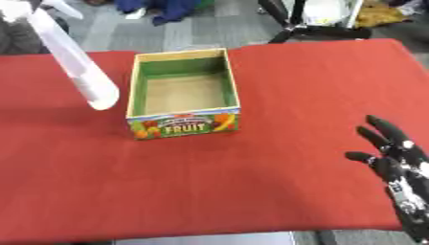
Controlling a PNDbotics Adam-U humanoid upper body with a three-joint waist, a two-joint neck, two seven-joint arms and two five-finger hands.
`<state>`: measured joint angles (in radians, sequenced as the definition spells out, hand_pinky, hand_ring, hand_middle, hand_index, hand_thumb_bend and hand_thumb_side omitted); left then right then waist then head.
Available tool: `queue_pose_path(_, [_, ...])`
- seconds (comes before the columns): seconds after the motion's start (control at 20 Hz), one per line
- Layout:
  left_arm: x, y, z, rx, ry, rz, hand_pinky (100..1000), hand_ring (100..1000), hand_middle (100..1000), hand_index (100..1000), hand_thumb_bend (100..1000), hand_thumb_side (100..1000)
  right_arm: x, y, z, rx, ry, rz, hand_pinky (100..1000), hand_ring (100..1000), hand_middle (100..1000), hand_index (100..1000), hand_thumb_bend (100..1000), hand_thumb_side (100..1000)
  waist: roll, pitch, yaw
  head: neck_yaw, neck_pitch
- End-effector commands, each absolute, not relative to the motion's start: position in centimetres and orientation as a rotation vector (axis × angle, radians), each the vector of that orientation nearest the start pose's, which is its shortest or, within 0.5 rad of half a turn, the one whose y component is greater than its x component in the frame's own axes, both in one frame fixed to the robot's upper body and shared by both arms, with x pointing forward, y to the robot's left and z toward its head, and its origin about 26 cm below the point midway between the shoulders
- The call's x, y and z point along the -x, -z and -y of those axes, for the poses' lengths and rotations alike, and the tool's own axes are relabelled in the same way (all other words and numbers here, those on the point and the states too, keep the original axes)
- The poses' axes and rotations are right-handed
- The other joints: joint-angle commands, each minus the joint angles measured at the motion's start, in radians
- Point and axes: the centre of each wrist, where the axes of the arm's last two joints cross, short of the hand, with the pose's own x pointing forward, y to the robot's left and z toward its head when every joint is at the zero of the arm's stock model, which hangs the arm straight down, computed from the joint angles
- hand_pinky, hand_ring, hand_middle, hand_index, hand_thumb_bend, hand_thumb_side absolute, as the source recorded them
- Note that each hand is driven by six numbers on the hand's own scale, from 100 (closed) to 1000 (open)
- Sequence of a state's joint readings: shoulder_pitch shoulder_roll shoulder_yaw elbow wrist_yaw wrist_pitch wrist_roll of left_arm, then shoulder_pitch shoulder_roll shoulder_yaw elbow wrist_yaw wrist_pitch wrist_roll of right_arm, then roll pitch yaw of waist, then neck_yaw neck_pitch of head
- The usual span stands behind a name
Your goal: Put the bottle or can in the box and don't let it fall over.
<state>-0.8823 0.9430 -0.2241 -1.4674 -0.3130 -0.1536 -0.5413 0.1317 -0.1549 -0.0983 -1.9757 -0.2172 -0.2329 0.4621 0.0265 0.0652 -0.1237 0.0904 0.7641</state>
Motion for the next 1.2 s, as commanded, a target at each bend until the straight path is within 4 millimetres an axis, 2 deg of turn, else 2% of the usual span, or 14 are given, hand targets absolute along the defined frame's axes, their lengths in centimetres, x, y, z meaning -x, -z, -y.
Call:
queue_pose_path(0.05, [-37.8,-37.3,-33.1,-0.924,1.585,1.741,497,395,250,500,100,299,-23.5,-8.5,30.1,-0.235,-0.434,2.09,786,1000,1000,974,100,549,0.0,-0.018,-0.008,0.001,0.003])
queue_pose_path(0.3, [-38.8,-37.5,-30.9,-0.923,1.603,1.794,503,377,253,504,100,299,-23.6,-8.6,29.8,-0.254,-0.44,2.094,786,1000,1000,974,100,549,-0.004,-0.011,-0.037,0.011,-0.005])
queue_pose_path(0.6, [-39.9,-37.1,-29.1,-0.94,1.61,1.831,535,401,278,530,100,285,-23.9,-8.8,29.4,-0.279,-0.448,2.106,786,1000,1000,974,100,550,-0.01,0.006,-0.077,0.013,-0.029])
queue_pose_path(0.75, [-40.7,-36.4,-28.8,-0.951,1.58,1.841,601,460,346,598,100,268,-24.0,-8.9,29.3,-0.292,-0.451,2.111,786,1000,1000,974,100,550,-0.013,0.013,-0.097,0.015,-0.041])
queue_pose_path(0.8, [-41.0,-35.9,-28.8,-0.95,1.565,1.844,642,503,398,647,100,275,-24.0,-8.9,29.2,-0.296,-0.451,2.113,786,1000,1000,974,100,550,-0.014,0.015,-0.103,0.017,-0.044])
queue_pose_path(0.85, [-41.3,-35.4,-28.8,-0.948,1.56,1.841,691,569,471,709,100,326,-24.1,-8.9,29.1,-0.299,-0.45,2.114,786,1000,1000,974,100,550,-0.015,0.017,-0.108,0.018,-0.047])
queue_pose_path(0.9, [-41.6,-34.8,-28.7,-0.942,1.567,1.83,711,602,507,740,100,382,-24.1,-9.0,29.1,-0.301,-0.449,2.115,786,1000,1000,974,100,551,-0.016,0.018,-0.111,0.018,-0.049])
queue_pose_path(0.95, [-41.8,-34.2,-28.6,-0.935,1.582,1.816,757,684,584,796,305,495,-24.1,-9.0,29.1,-0.303,-0.448,2.116,786,1000,1000,974,100,551,-0.015,0.019,-0.113,0.017,-0.051])
queue_pose_path(1.0, [-41.9,-33.7,-28.6,-0.926,1.605,1.795,768,709,608,808,372,535,-24.1,-9.0,29.1,-0.303,-0.448,2.116,786,1000,1000,974,100,551,-0.015,0.02,-0.114,0.014,-0.052])
queue_pose_path(1.05, [-42.0,-33.3,-28.7,-0.919,1.626,1.774,787,742,653,843,479,594,-24.1,-9.0,29.1,-0.302,-0.447,2.117,787,1000,1000,974,100,552,-0.014,0.021,-0.114,0.011,-0.053])
queue_pose_path(1.15, [-41.8,-33.0,-29.1,-0.919,1.66,1.736,809,780,712,867,564,649,-24.2,-9.0,29.1,-0.299,-0.446,2.117,787,1000,1000,974,100,552,-0.011,0.022,-0.112,0.005,-0.054])
queue_pose_path(1.2, [-41.6,-33.1,-29.3,-0.925,1.668,1.727,810,781,715,868,568,656,-24.2,-9.0,29.1,-0.297,-0.446,2.117,787,1000,1000,974,100,552,-0.01,0.022,-0.11,0.002,-0.055])
